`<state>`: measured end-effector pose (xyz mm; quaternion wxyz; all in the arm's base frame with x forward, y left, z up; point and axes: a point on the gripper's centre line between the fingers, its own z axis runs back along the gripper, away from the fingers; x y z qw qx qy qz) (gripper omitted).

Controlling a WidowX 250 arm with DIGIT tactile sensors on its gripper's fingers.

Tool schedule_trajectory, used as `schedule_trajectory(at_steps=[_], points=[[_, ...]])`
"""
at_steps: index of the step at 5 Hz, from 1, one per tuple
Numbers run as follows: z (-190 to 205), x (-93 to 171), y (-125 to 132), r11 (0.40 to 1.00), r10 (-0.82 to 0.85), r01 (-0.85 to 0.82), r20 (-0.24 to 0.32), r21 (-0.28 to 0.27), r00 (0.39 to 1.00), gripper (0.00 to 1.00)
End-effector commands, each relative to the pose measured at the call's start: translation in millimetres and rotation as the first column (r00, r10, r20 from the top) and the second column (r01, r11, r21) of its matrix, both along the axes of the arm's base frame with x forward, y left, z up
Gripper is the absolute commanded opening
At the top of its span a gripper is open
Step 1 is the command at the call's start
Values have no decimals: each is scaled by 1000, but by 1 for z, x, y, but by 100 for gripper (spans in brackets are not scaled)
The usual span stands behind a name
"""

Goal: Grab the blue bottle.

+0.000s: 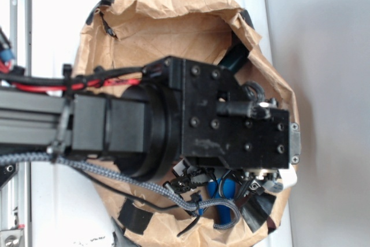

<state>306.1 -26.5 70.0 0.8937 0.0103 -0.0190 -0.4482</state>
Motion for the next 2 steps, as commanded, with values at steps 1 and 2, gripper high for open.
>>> schedule_trajectory(at_steps=[1,2], points=[[2,1,-15,996,-91,90,91,11,992,100],[-13,0,-15,996,-94,95,111,3,989,100]])
